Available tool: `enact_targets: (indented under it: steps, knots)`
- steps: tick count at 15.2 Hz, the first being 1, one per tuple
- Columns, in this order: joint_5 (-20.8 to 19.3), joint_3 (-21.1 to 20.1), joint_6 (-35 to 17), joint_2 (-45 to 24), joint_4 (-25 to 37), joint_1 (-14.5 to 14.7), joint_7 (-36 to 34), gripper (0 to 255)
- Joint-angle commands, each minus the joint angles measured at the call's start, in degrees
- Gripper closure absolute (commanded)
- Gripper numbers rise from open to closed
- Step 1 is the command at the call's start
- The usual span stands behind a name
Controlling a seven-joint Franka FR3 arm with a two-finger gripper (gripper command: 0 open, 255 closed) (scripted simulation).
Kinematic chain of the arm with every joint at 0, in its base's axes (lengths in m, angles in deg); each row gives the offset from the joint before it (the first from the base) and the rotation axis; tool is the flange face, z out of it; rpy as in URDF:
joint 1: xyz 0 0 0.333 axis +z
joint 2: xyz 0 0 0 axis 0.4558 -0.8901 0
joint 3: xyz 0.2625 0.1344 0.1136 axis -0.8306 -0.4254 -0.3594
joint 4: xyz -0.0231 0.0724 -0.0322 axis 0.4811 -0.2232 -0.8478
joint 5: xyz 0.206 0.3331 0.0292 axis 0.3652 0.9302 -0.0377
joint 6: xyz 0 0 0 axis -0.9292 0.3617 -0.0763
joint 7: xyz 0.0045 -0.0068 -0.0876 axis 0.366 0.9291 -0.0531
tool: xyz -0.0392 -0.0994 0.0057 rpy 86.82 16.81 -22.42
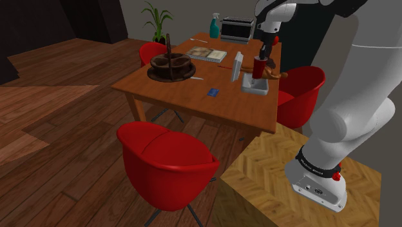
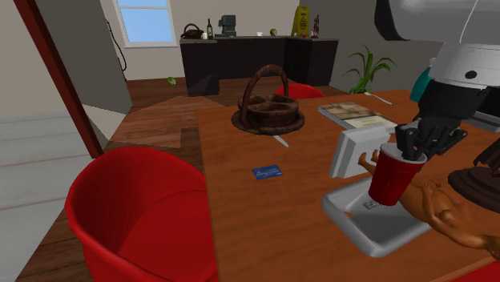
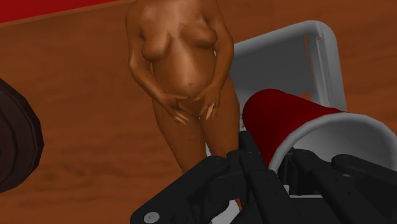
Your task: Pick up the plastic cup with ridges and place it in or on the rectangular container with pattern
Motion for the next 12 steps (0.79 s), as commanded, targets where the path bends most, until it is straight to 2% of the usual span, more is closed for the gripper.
enact_targets:
  steps: [1,7,8,12]
  knots:
    - [0.1,0.0,-0.6,-0.2,-0.3,0.0,0.0,255]
    - [0.1,0.0,-0.6,-0.2,-0.3,0.0,0.0,255]
    - [0.1,0.0,-0.6,-0.2,-0.3,0.0,0.0,0]
    - [0.1,0.0,-0.6,-0.2,-0.3,0.0,0.0,0]
